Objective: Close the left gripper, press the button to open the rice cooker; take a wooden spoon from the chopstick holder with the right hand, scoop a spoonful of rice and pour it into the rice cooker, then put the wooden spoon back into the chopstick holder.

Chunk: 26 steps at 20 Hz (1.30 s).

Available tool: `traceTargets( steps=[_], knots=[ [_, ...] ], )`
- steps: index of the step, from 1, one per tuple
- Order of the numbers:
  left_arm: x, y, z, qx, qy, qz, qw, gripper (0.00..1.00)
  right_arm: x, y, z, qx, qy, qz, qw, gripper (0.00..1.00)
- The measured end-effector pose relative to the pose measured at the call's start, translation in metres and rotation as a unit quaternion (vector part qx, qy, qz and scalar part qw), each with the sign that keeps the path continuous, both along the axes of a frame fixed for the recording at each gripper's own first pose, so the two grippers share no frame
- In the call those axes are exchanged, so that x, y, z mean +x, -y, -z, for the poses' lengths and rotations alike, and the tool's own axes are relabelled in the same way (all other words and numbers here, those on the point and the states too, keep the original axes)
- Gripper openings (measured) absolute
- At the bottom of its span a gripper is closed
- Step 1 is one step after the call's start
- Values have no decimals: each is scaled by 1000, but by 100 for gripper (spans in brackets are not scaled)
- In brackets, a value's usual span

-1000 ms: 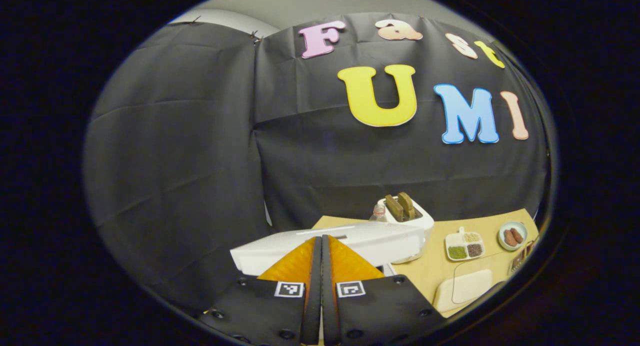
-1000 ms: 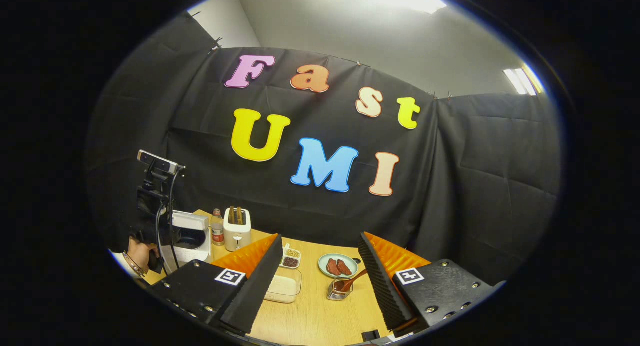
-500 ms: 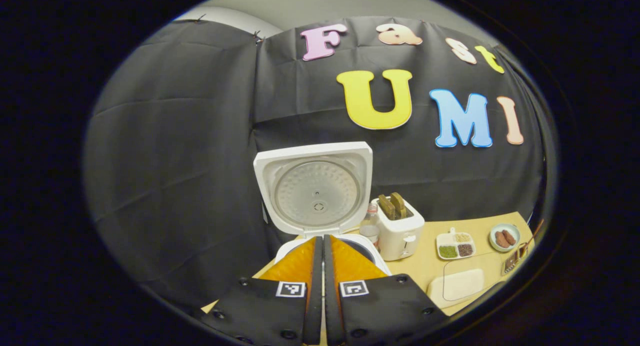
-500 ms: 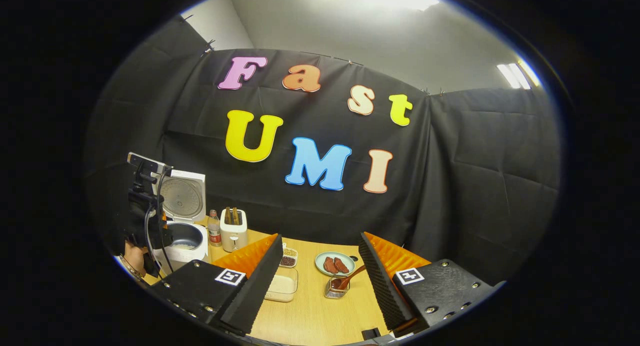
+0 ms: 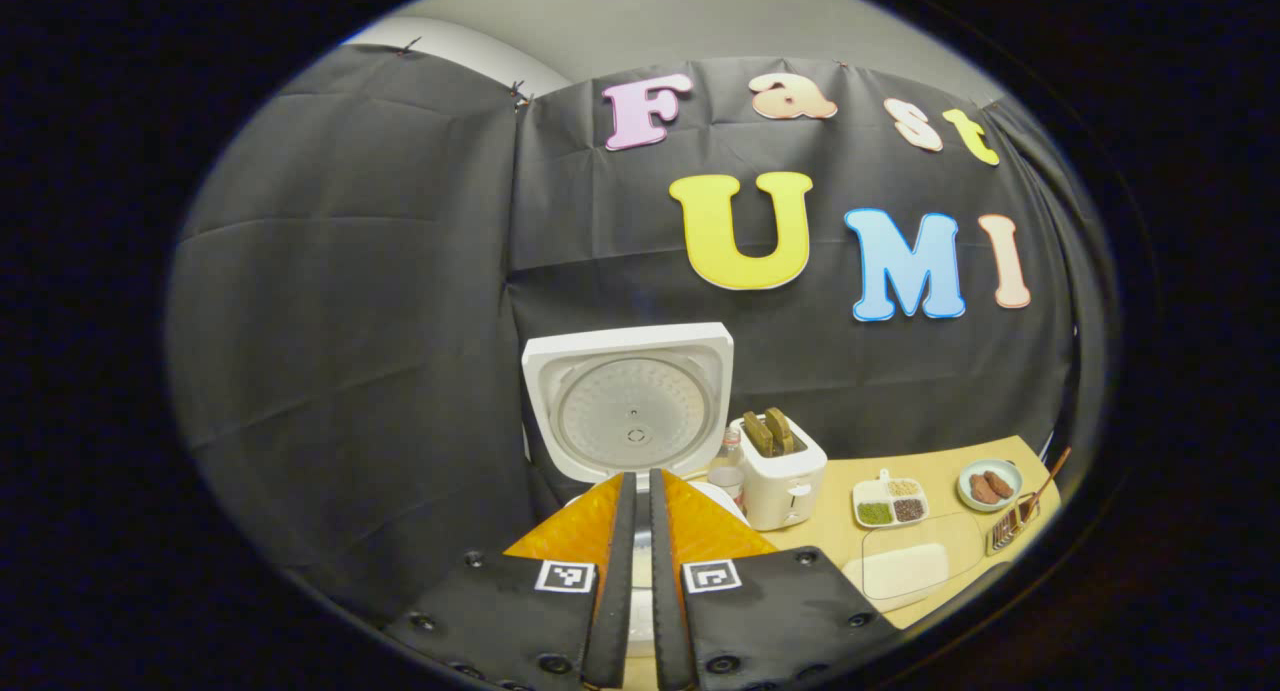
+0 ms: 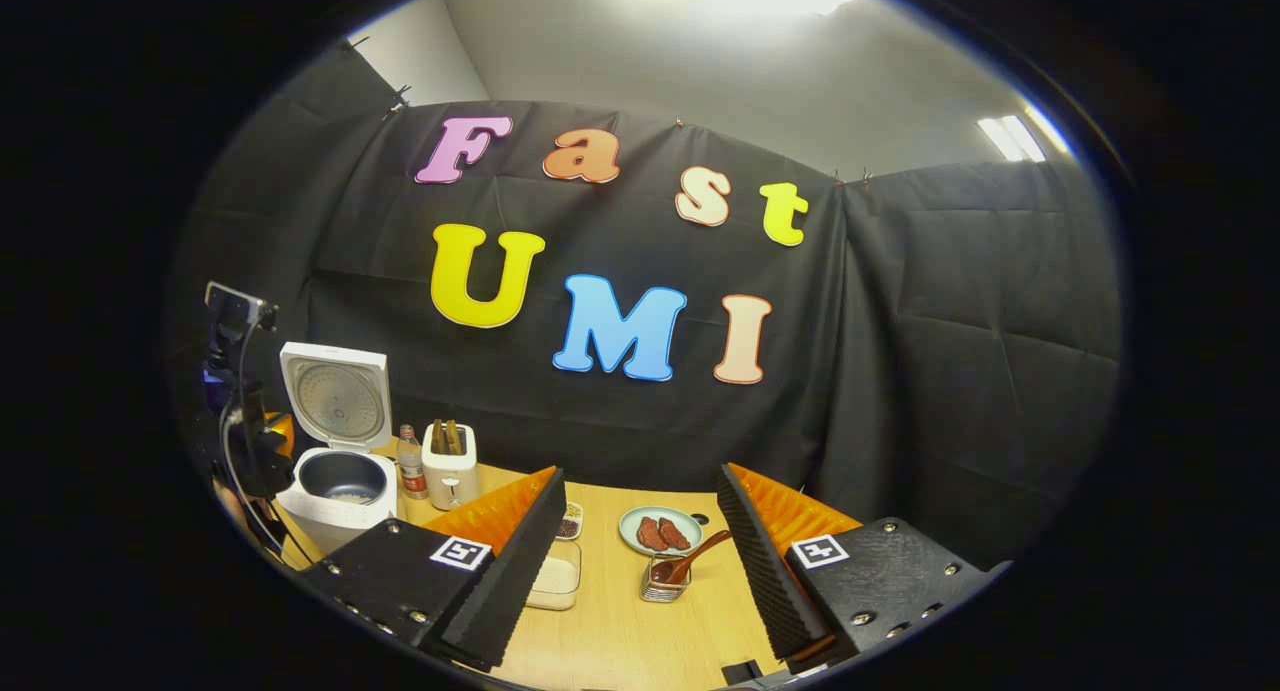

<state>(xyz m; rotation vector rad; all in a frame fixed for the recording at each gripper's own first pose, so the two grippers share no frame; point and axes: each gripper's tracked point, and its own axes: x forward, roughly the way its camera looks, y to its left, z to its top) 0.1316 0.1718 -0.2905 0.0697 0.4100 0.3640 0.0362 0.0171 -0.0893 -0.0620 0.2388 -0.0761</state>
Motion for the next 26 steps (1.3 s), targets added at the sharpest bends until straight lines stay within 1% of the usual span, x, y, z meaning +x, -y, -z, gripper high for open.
traceTargets(
  steps=[3,4,6,7,8,12,14,16,20,22,24,26],
  knots=[
    [-13,10,-11,10,-2,-5,1000,17,12,11,21,6,-11,-12,1000,93],
    [-17,17,-17,6,5,-2,1000,17,16,15,28,10,-12,-17,1000,93],
    [-21,35,-28,1,13,7,1000,29,28,28,38,15,-10,-17,1000,93],
    [-27,38,-34,5,12,8,1000,32,32,34,50,17,-15,-19,1000,93],
    [-30,44,-42,8,17,8,1000,41,36,38,57,21,-19,-23,999,93],
    [-51,76,-65,14,30,18,999,53,55,63,95,26,-30,-25,999,94],
    [-66,87,-75,25,29,18,999,63,67,70,118,38,-42,-28,998,93],
    [-76,97,-82,28,26,14,999,65,79,81,142,44,-53,-25,997,94],
    [-99,108,-90,45,13,-20,999,65,104,101,196,57,-71,-23,996,94],
    [-111,116,-90,58,2,-31,998,71,118,113,227,65,-83,-17,994,94],
    [-115,133,-88,62,-5,-27,998,78,133,124,254,77,-94,-7,993,94],
    [-119,145,-83,78,-23,-19,996,78,147,133,278,79,-103,6,992,94]
  ],
)
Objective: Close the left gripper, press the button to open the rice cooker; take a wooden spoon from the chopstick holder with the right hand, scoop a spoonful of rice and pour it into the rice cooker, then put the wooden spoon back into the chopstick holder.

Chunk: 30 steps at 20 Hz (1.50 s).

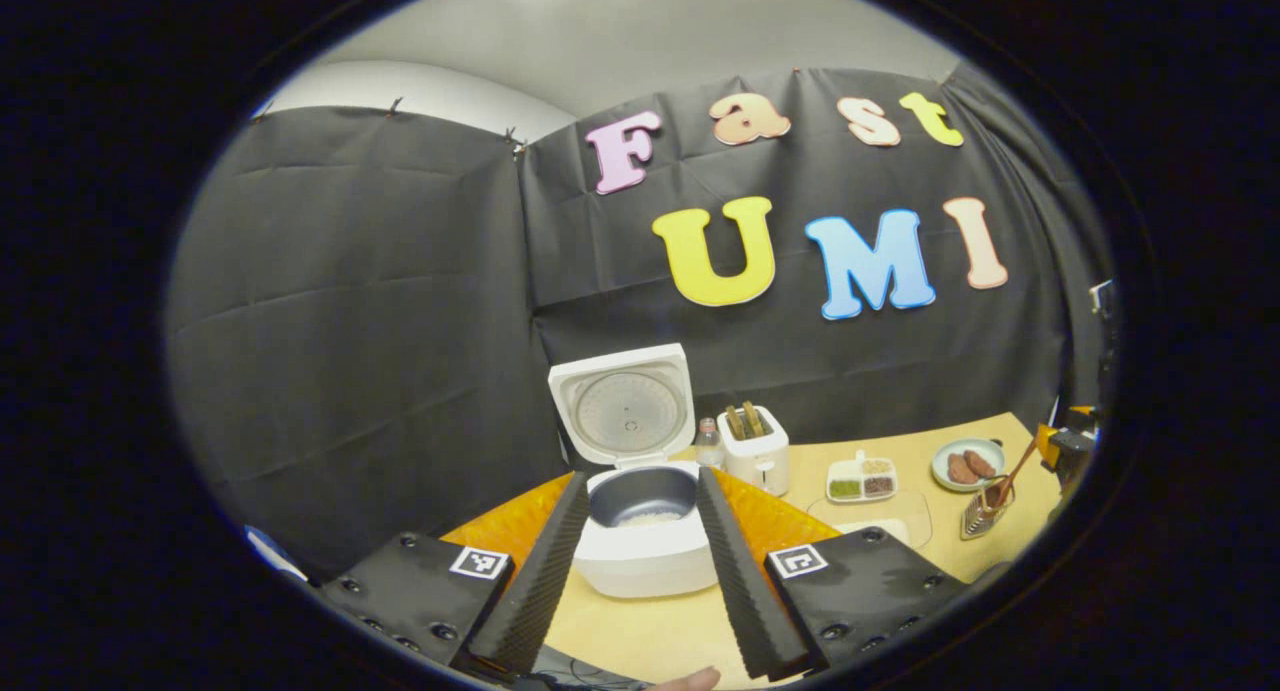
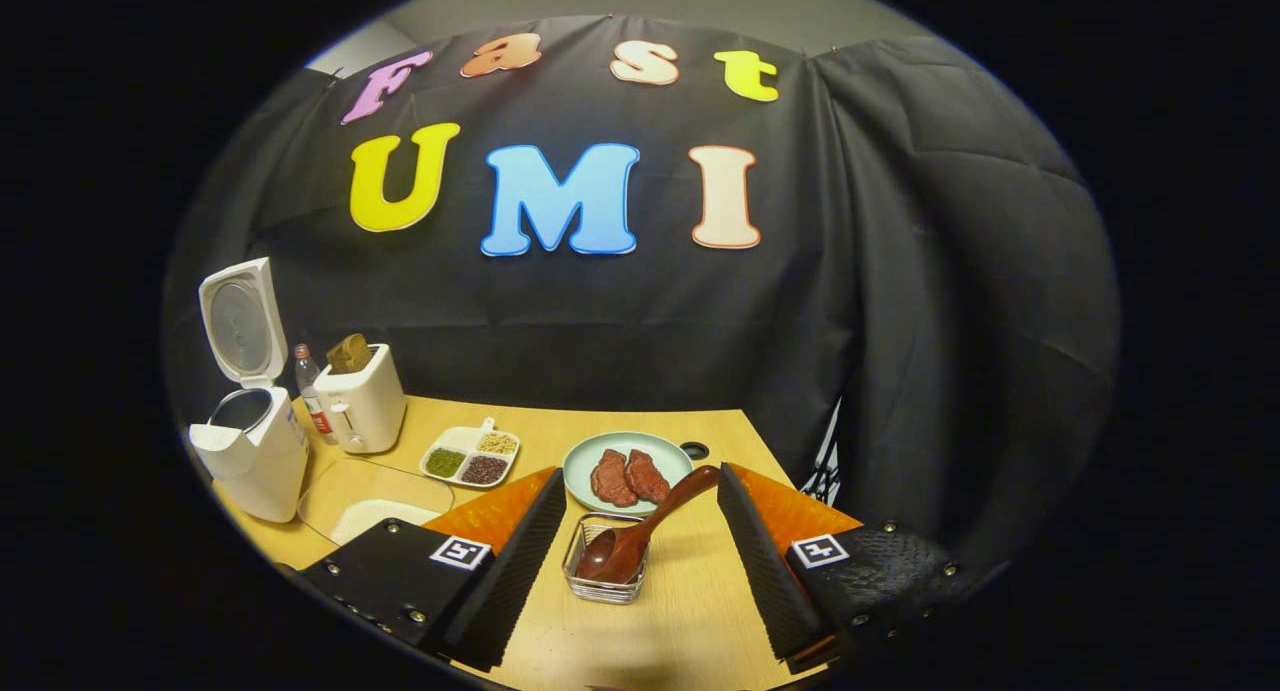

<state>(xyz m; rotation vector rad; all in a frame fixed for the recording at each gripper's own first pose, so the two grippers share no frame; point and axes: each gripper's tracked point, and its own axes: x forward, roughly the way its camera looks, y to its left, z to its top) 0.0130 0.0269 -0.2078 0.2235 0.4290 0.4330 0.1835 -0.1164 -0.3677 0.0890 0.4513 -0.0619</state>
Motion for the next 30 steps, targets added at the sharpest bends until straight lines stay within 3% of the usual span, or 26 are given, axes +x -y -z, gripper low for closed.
traceTargets(
  steps=[6,13,14,17,18,21,22,23,30],
  knots=[
    [1,34,3,22,-29,42,998,79,31,13,78,30,-53,26,998,94],
    [-17,33,18,7,-60,22,998,79,59,12,120,122,-80,47,988,92],
    [-19,31,18,7,-62,19,998,78,62,11,121,138,-83,49,986,80],
    [-25,31,24,5,-71,16,997,78,70,3,128,188,-95,48,976,76],
    [-25,31,26,3,-72,14,997,79,69,-1,128,203,-102,45,973,39],
    [-28,32,28,-3,-75,13,997,79,76,-8,137,228,-110,48,966,40],
    [-28,34,27,-3,-73,15,997,80,63,-7,123,237,-112,48,964,20],
    [-30,34,24,-1,-72,17,997,80,64,-10,119,241,-111,45,963,13],
    [-45,21,4,-6,-45,24,999,80,49,-15,68,241,-76,32,967,15]
  ],
)
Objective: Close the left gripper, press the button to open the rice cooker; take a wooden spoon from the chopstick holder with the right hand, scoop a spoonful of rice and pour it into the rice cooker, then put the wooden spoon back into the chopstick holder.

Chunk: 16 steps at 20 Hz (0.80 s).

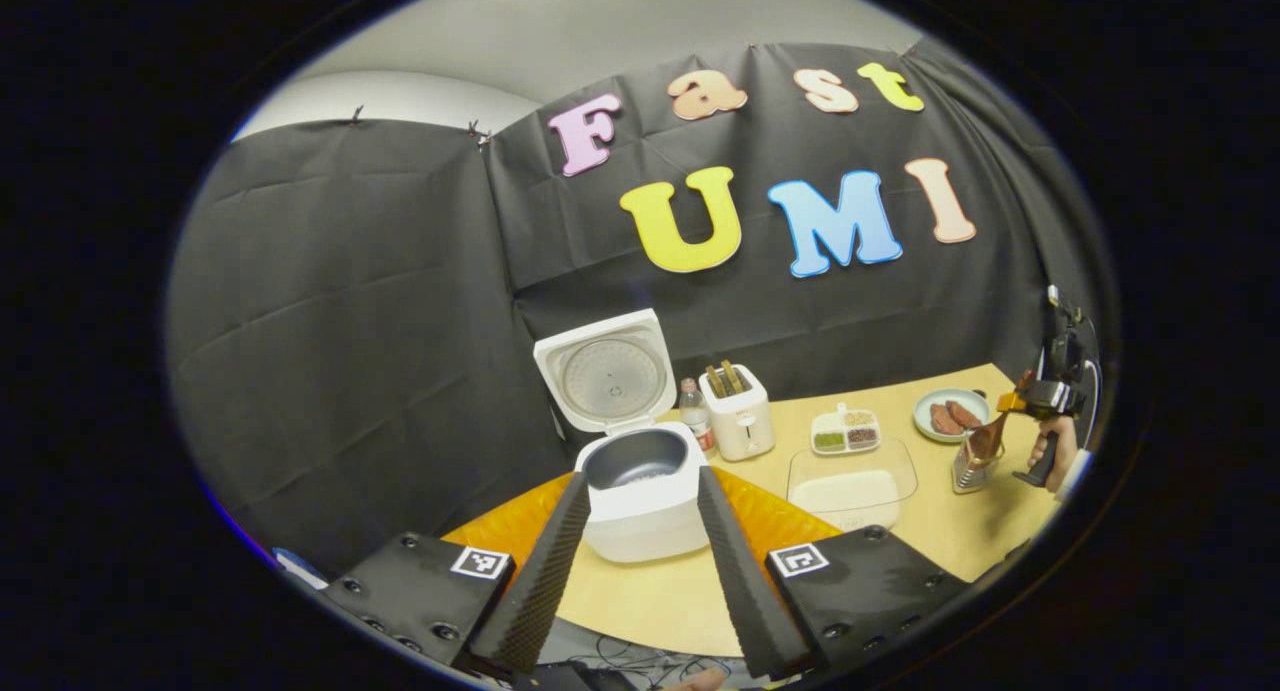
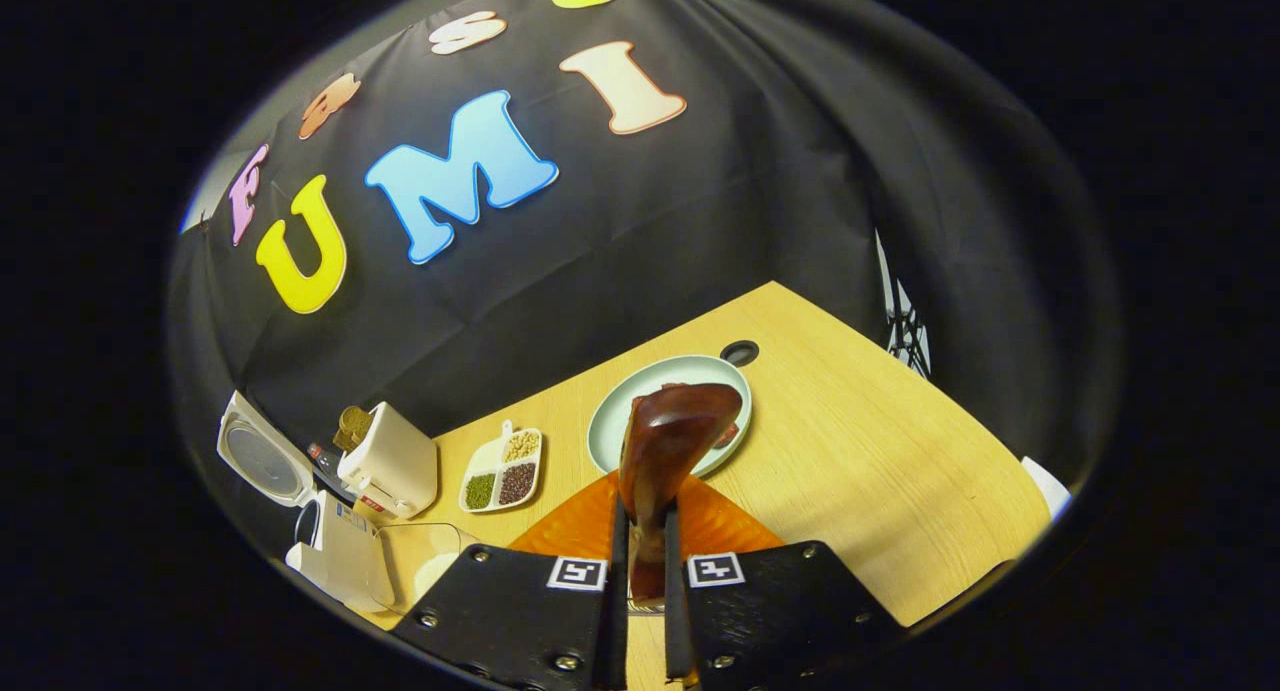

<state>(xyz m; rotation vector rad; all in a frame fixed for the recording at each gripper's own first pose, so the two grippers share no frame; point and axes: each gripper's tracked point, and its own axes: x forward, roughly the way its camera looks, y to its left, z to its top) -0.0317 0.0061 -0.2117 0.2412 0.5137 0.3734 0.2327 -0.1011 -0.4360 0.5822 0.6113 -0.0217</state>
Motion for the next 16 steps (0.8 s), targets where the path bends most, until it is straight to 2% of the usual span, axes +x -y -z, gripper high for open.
traceTargets(
  steps=[4,9,12,16],
  knots=[
    [-10,-15,-5,-24,19,13,999,80,-16,1,-52,-22,29,8,999,15],
    [-19,-44,-29,-50,62,50,996,80,-58,-13,-134,-54,69,19,996,15],
    [-24,-66,-44,-77,90,69,991,79,-84,-37,-178,-81,91,14,992,15],
    [-31,-107,-58,-89,117,73,986,78,-100,-98,-210,-81,108,-21,991,15]
  ],
)
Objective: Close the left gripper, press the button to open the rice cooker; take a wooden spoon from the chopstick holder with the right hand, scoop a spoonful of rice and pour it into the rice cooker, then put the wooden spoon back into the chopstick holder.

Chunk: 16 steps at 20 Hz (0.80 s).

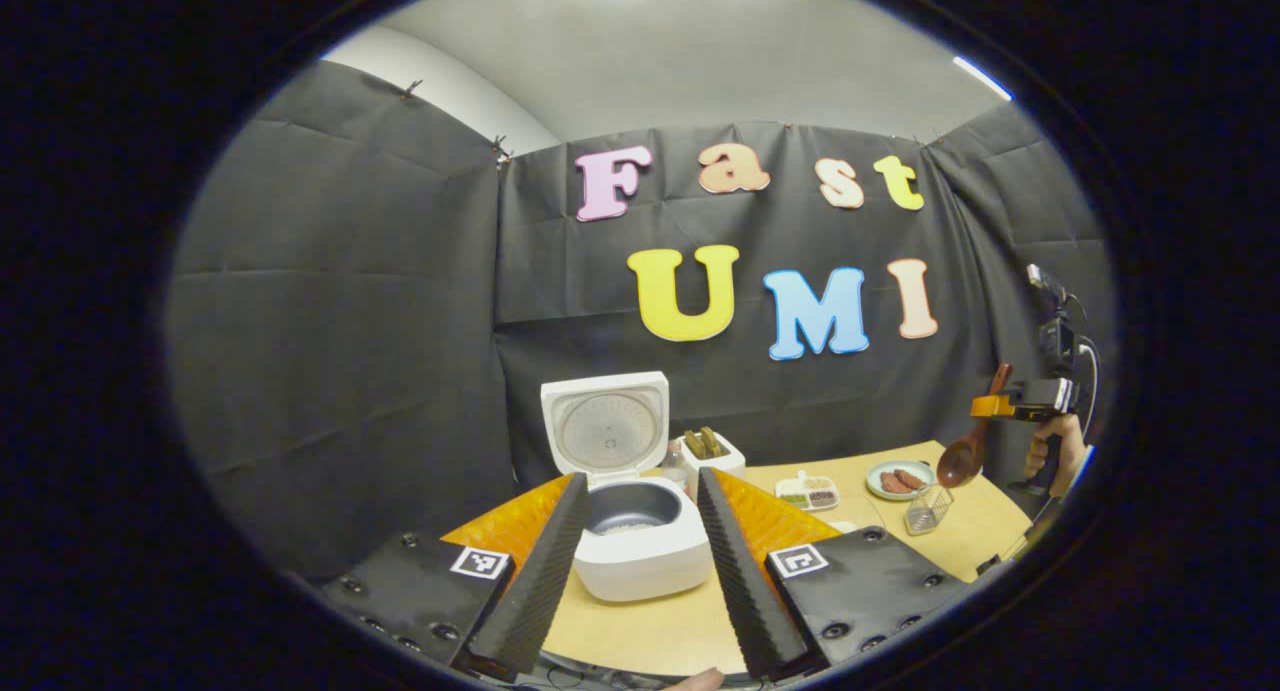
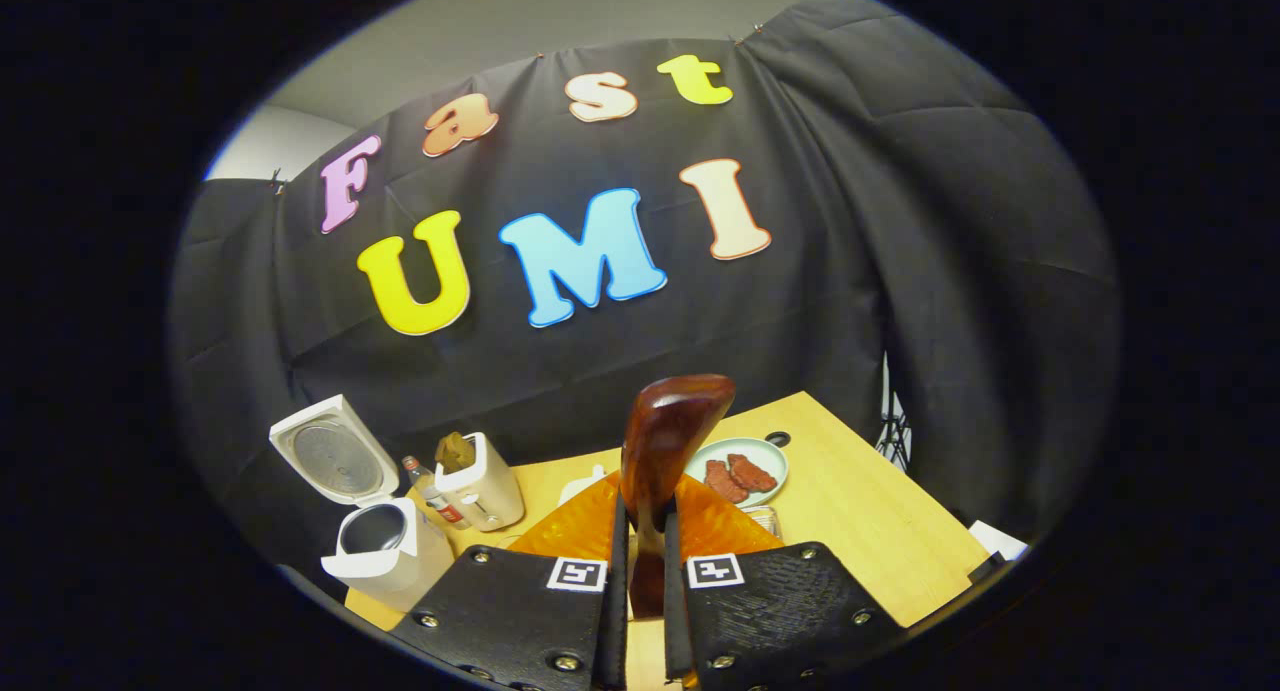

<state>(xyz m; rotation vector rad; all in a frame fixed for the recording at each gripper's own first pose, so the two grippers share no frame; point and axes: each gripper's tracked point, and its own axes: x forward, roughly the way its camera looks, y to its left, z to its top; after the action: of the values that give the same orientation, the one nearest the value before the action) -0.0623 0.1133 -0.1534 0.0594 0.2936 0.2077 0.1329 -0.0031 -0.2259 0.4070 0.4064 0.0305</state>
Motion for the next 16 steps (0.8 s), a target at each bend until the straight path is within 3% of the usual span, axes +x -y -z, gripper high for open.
traceTargets(
  steps=[4,9,16],
  knots=[
    [-8,-29,2,3,-2,-21,1000,78,11,-69,2,-11,-5,-64,998,15],
    [-5,-50,12,18,-15,-67,997,80,45,-141,65,-13,-43,-126,991,15],
    [5,-68,41,24,-56,-132,989,80,77,-171,163,-29,-107,-157,981,15]
  ],
)
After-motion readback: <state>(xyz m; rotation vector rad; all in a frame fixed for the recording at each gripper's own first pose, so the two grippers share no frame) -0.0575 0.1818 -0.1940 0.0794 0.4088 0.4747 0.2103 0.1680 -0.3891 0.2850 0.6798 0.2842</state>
